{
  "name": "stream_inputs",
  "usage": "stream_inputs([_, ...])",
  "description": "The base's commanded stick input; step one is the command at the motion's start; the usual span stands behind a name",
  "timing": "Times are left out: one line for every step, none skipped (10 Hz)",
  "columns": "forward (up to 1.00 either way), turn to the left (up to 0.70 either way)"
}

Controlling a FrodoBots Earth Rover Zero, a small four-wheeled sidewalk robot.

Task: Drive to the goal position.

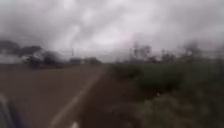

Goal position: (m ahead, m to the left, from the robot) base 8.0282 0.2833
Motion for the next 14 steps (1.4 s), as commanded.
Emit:
stream_inputs([0.70, 0.00])
stream_inputs([0.70, 0.00])
stream_inputs([0.70, 0.00])
stream_inputs([0.70, 0.00])
stream_inputs([0.70, 0.00])
stream_inputs([0.70, 0.00])
stream_inputs([0.70, 0.00])
stream_inputs([0.70, 0.00])
stream_inputs([0.70, 0.00])
stream_inputs([0.70, 0.00])
stream_inputs([0.70, 0.00])
stream_inputs([0.70, 0.00])
stream_inputs([0.70, 0.00])
stream_inputs([0.70, 0.00])
